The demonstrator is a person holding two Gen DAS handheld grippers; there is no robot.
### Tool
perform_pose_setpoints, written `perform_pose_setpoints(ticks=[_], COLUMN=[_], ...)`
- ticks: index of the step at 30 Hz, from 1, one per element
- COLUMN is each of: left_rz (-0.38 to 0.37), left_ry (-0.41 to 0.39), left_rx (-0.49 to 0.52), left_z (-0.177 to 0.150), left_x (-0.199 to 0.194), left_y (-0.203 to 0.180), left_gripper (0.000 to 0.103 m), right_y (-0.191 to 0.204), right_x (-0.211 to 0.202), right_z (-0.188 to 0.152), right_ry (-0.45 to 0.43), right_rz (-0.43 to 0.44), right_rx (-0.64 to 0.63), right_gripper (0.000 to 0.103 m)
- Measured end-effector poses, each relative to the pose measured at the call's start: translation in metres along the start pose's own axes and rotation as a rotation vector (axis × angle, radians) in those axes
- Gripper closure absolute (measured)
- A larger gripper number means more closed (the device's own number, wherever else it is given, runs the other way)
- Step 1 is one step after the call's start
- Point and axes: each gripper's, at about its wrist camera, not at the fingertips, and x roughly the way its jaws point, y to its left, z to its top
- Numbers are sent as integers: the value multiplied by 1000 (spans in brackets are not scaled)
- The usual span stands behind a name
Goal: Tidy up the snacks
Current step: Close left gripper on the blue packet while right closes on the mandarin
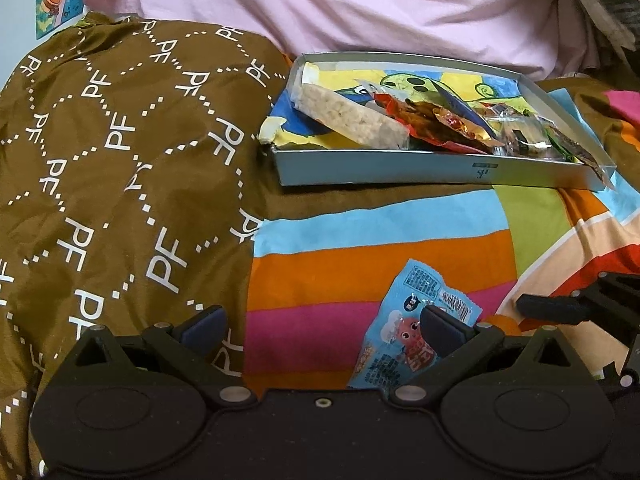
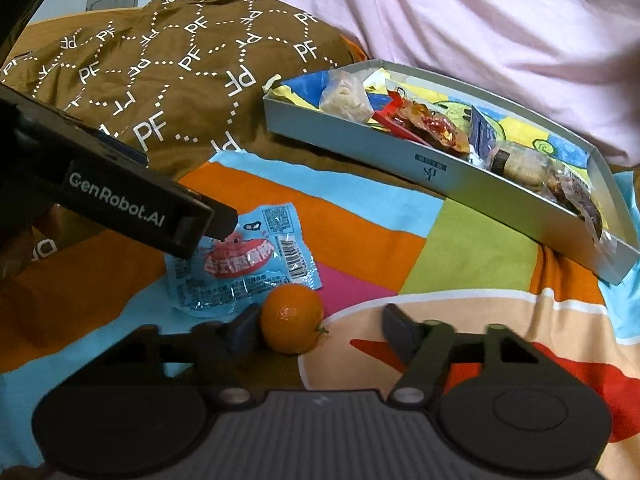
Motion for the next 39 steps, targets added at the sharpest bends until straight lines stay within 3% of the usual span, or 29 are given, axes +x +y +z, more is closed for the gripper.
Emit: perform_pose_setpoints(ticks=[6,13,19,23,26,31,39], left_rz=[4,-22,-35,-33,-12,-20,-55], left_ry=[-27,-66,-98,-77,-51,-44,-9], left_rx=[24,158,370,504,560,563,539], left_z=[-2,-8,-20,-28,-32,-32,-27], left_x=[-2,-8,-9,-4,2,4,8], left_y=[-3,-18,-41,-58,-66,-70,-73], left_gripper=[1,1,1,1,7,14,41], right_y=[2,-9,-34,-44,-44,-41,-39], right_x=[-2,-9,-23,-28,-28,-28,-24], right_z=[1,4,6,6,7,8,7], right_ry=[17,31,36,36,33,25,28], right_rz=[7,-32,-74,-83,-74,-56,-42], right_rx=[-40,-62,-4,33,38,27,30], right_gripper=[65,66,68,68,69,72,73])
